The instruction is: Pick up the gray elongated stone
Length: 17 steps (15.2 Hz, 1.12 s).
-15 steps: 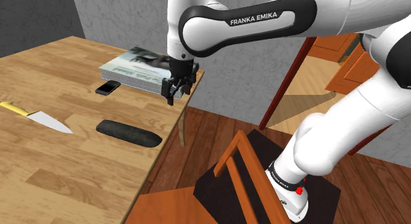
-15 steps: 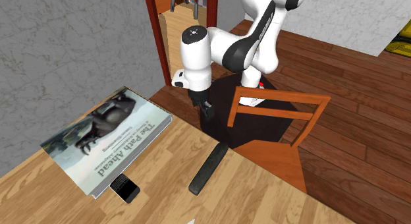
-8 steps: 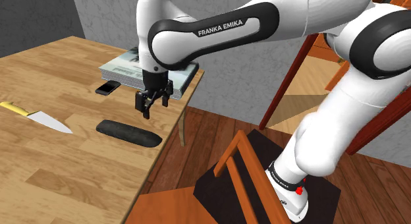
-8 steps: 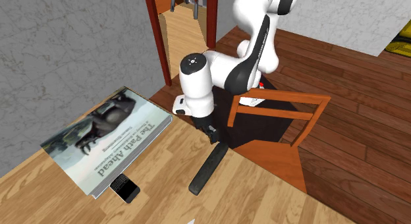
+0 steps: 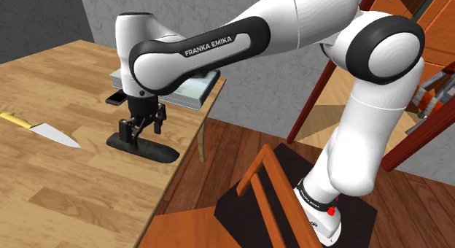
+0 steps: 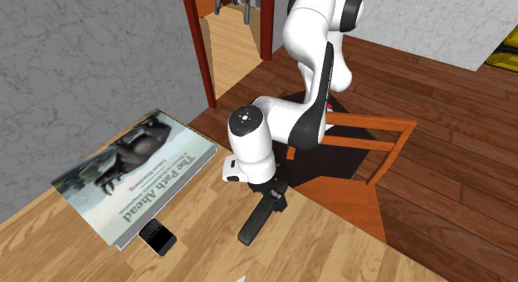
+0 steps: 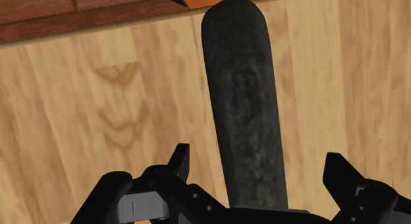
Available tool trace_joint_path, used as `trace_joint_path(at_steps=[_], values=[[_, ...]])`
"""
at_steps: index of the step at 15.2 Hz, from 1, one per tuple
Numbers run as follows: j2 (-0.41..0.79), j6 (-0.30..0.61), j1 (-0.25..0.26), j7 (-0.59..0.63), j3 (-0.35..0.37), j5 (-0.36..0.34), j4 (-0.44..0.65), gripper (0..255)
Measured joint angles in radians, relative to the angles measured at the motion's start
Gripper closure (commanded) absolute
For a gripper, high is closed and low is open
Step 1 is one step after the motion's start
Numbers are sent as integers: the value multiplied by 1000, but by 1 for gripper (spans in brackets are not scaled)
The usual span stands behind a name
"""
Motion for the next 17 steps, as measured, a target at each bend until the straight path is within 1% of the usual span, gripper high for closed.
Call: trace_joint_path(at_steps=[7,8,17], values=[[44,77,8,-1,-2,-11,-35,0],[46,82,8,0,-1,-12,-39,255],[48,87,10,1,-1,-13,-39,255]])
